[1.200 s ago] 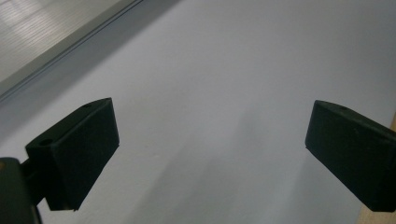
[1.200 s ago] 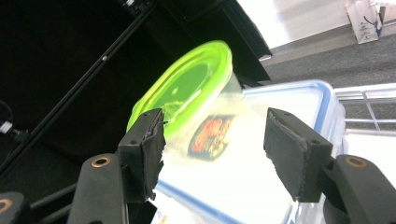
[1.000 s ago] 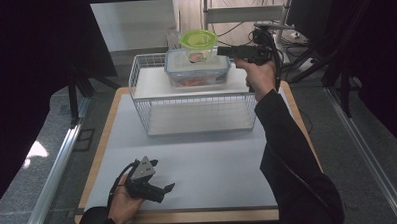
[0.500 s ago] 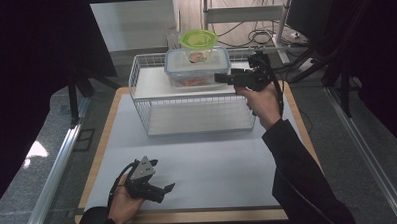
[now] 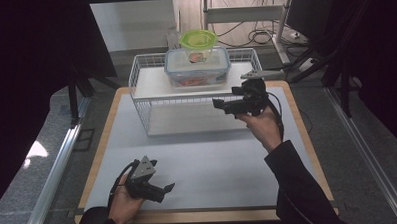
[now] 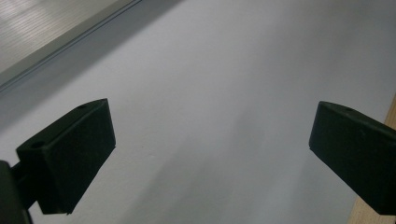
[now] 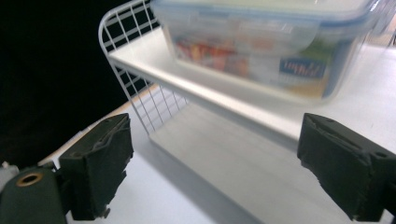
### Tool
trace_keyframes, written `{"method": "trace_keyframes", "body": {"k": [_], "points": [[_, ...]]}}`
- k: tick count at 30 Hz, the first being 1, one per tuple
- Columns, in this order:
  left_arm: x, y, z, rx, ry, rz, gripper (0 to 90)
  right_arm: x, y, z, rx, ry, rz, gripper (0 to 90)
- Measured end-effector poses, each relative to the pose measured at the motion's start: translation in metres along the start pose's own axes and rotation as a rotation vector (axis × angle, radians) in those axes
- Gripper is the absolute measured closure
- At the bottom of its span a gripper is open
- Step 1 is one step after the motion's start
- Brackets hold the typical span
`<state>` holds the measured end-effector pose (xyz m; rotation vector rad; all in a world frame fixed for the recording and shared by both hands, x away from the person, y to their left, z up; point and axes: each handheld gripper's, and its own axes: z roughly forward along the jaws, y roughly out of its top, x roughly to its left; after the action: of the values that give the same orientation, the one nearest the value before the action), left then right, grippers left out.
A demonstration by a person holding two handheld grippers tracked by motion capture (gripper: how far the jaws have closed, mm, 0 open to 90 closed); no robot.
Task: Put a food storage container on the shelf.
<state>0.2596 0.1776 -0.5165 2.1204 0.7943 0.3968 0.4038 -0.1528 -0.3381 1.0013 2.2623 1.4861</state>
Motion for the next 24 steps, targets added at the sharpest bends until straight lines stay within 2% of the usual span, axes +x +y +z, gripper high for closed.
{"method": "trace_keyframes", "body": {"k": [4,12,19,24], "points": [[-0.001,0.0,0.0,0.001,0.0,-0.002,0.4,0.002,-0.017,0.001,0.018,-0.008,-0.02,6.9],[-0.002,-0.001,0.002,-0.002,0.012,0.022,0.2,0.003,-0.057,0.003,0.064,-0.033,-0.085,0.8],[-0.003,-0.001,0.002,-0.004,0.015,0.028,0.2,0.001,-0.09,-0.003,0.071,-0.055,-0.081,0.0],[-0.004,-0.001,0.002,-0.006,0.014,0.03,0.2,0.001,-0.105,-0.009,0.048,-0.052,-0.075,0.0]]}}
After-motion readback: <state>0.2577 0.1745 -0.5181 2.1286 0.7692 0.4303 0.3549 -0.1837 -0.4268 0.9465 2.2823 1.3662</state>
